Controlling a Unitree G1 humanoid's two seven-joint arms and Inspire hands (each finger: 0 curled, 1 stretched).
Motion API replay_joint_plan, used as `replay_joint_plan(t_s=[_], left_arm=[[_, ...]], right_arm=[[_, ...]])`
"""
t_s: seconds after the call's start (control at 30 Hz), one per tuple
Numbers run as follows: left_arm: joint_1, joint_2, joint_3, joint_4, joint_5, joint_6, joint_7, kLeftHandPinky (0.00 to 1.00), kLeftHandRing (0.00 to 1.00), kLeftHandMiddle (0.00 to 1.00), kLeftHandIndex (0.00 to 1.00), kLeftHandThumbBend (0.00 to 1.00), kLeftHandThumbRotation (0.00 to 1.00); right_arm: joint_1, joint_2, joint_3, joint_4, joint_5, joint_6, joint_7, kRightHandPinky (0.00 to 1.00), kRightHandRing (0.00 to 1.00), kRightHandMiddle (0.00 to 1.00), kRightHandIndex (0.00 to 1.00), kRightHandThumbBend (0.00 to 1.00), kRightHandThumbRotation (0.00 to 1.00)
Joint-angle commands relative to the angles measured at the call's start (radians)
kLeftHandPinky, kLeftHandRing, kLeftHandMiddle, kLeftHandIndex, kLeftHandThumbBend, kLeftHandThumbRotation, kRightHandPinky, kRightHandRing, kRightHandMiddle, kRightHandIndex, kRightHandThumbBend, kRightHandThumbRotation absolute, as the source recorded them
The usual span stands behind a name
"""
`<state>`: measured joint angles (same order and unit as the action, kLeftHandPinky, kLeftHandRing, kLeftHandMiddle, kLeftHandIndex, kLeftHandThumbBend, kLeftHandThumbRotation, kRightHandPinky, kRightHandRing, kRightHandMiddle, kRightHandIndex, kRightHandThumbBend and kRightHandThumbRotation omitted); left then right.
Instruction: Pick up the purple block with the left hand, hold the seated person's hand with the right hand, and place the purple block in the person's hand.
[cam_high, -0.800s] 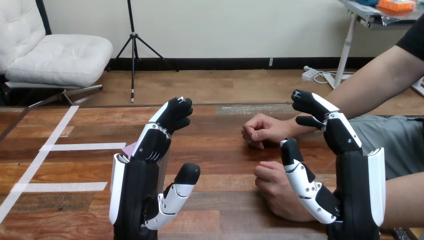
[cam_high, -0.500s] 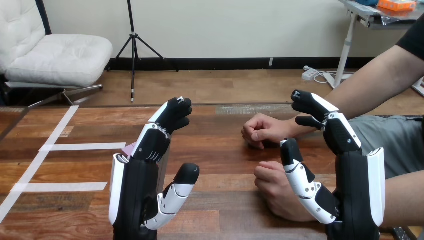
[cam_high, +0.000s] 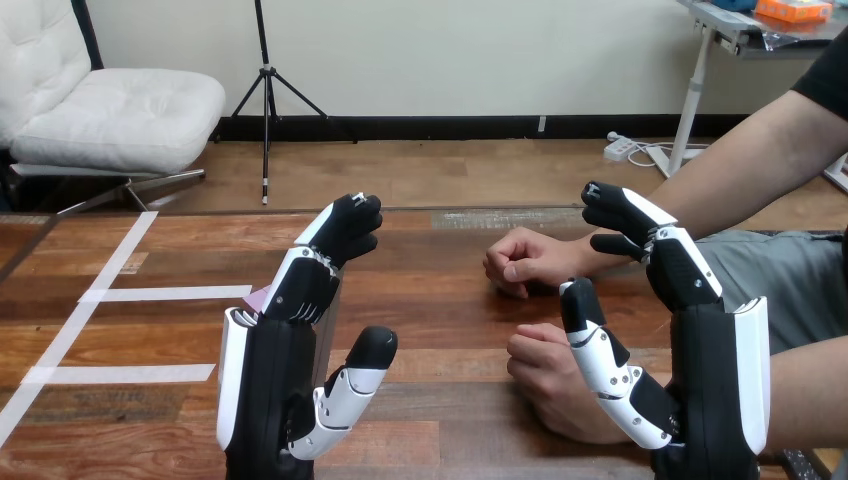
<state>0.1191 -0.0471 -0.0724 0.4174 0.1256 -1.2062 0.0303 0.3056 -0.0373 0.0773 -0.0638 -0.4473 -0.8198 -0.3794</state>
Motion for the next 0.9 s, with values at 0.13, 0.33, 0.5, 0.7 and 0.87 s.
replay_joint_plan(t_s=[0.13,0.33,0.5,0.7,0.87], left_arm=[[-0.013,-0.017,0.002,-0.023,0.012,-0.01,0.01,0.79,0.83,0.84,0.84,0.63,0.72],[-0.014,-0.014,0.003,-0.023,0.011,-0.01,0.01,0.79,0.83,0.84,0.84,0.63,0.72],[-0.017,-0.009,0.001,-0.018,0.0,-0.011,0.008,0.79,0.83,0.84,0.84,0.64,0.71],[-0.021,-0.006,0.019,-0.025,0.007,-0.005,0.015,0.81,0.84,0.85,0.84,0.67,0.64],[-0.01,0.009,0.049,-0.068,0.039,0.045,0.025,0.83,0.86,0.86,0.86,0.71,0.6]], right_arm=[[-0.032,0.018,0.001,-0.023,0.006,-0.012,0.001,0.69,0.76,0.79,0.77,0.37,0.49],[-0.032,0.019,0.0,-0.022,0.0,-0.013,-0.002,0.68,0.76,0.79,0.77,0.36,0.48],[-0.034,0.018,-0.001,-0.02,0.001,-0.013,-0.002,0.68,0.76,0.79,0.77,0.36,0.48],[-0.039,0.017,-0.005,-0.015,-0.005,-0.017,-0.007,0.68,0.76,0.79,0.77,0.37,0.48],[-0.041,0.015,-0.006,-0.011,-0.005,-0.019,-0.007,0.68,0.76,0.79,0.77,0.37,0.48]])
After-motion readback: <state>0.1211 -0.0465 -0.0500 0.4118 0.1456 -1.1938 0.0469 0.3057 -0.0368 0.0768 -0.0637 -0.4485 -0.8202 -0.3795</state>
